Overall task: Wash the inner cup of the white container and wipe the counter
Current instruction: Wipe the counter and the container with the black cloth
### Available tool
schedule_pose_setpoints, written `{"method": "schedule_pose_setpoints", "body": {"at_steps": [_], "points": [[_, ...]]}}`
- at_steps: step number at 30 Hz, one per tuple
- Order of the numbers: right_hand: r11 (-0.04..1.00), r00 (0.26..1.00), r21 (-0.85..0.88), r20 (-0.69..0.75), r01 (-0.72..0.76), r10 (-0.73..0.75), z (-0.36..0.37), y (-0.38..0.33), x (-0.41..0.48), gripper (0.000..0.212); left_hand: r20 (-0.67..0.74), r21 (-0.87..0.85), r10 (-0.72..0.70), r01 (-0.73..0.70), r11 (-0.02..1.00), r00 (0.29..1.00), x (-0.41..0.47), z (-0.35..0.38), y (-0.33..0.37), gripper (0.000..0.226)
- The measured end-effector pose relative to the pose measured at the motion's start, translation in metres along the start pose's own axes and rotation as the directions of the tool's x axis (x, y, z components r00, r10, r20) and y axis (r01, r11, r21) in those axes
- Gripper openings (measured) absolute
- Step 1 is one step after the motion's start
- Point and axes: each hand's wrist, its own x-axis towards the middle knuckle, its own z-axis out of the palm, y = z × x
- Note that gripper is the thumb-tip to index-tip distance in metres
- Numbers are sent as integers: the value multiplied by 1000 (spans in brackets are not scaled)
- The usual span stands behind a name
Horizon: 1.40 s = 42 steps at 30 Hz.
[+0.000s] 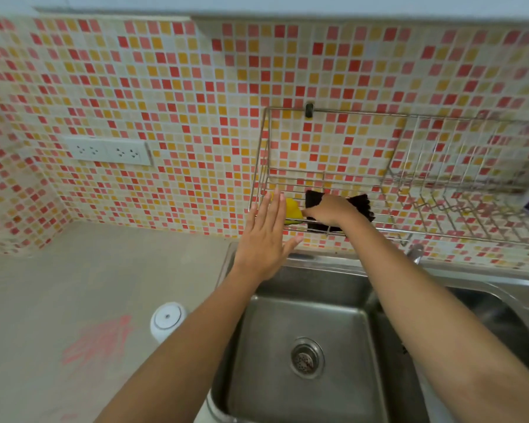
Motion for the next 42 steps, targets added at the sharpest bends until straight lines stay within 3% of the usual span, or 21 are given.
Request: {"method": "schedule_pose_setpoints", "body": {"at_steps": [6, 10, 15, 17, 20, 23, 25, 27, 29, 35, 37, 42], "points": [[994, 999, -106, -25, 29, -32, -11, -3, -5, 31, 10, -23, -8, 8, 1000, 1000, 2, 2, 1, 80], [989, 975, -145, -220, 0, -32, -11, 3, -9, 23, 45, -47, -24, 26, 999, 999, 1, -3, 3, 79], [997, 919, 46, -392, 69, -45, -7, 17, 0, 19, 120, -149, -15, 33, 988, 993, -19, -21, -1, 80], [976, 857, 160, -514, 148, -45, -9, 16, -4, 20, 92, -221, -24, 44, 974, 996, -53, -24, -15, 79], [946, 675, 173, -735, 274, -61, -10, 10, -30, 29, 86, -244, -95, 113, 963, 992, -119, -17, -53, 79], [910, 528, 134, -843, 393, -104, -6, -6, -80, 34, 166, -266, -220, 259, 929, 961, -171, -5, -101, 91], [880, 488, 147, -866, 452, -106, 9, -19, -114, 38, 232, -345, -278, 346, 873, 932, -196, 5, -129, 102], [856, 511, 178, -852, 486, -113, 39, -31, -141, 37, 322, -479, -303, 430, 765, 897, -213, 17, -147, 114], [852, 595, 229, -796, 471, -115, 86, -43, -157, 34, 398, -580, -289, 482, 657, 871, -222, 29, -157, 123], [864, 899, 475, -432, 165, 66, 247, -85, -170, 35, 447, -742, -253, 514, 429, 858, -239, 75, -184, 113], [875, 931, 479, -346, 67, 118, 281, -100, -179, 33, 442, -768, -222, 494, 407, 869, -241, 85, -190, 98], [841, 973, 535, -139, -83, 184, 341, -138, -218, 39, 438, -801, -162, 466, 376, 884, -231, 99, -207, 87]]}}
